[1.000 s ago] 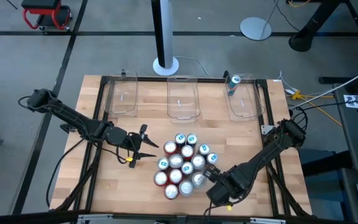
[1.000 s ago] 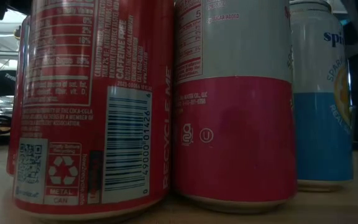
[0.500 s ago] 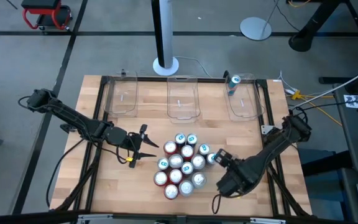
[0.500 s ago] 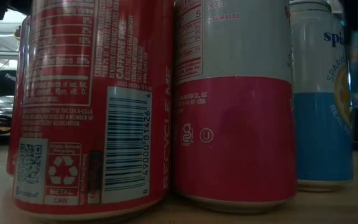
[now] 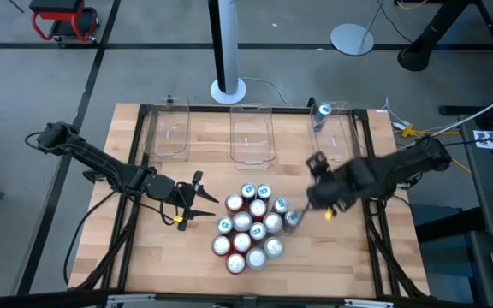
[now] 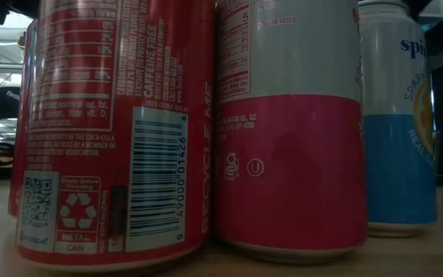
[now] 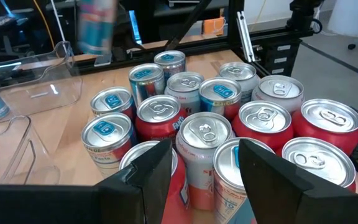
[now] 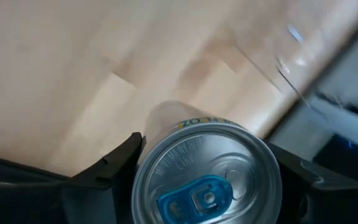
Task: Sort soda cans
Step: Put the blue soda can into the top right transparent bin
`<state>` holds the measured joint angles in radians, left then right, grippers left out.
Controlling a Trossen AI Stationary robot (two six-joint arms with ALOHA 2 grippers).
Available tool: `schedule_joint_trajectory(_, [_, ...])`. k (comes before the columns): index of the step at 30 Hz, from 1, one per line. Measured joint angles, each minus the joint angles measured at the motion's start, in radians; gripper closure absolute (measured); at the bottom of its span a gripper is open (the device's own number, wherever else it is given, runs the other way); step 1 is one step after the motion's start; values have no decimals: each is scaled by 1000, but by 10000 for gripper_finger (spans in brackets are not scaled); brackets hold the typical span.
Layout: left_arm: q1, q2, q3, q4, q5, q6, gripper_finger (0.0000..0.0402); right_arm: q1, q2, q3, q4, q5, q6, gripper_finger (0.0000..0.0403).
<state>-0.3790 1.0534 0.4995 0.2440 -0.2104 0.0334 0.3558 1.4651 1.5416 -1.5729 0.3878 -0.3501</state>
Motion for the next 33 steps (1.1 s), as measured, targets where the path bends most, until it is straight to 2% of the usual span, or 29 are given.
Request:
schedule_joint_trajectory(12, [0,0,0,0,0,-1,227,-428,-37,0,14,22,-255,165])
schedule_joint_trajectory(20, [-1,0,0,-1,0,0,227,-658,-37,-1,78,34,-391,165])
schedule_joint_trajectory(27, [-1,0,0,-1,0,-2,227,-846,-37,-57,201,-1,-445,165])
schedule_joint_trajectory(33, [0,0,0,-1,0,-2,227,-972,-37,-163,288,-33,-447,165])
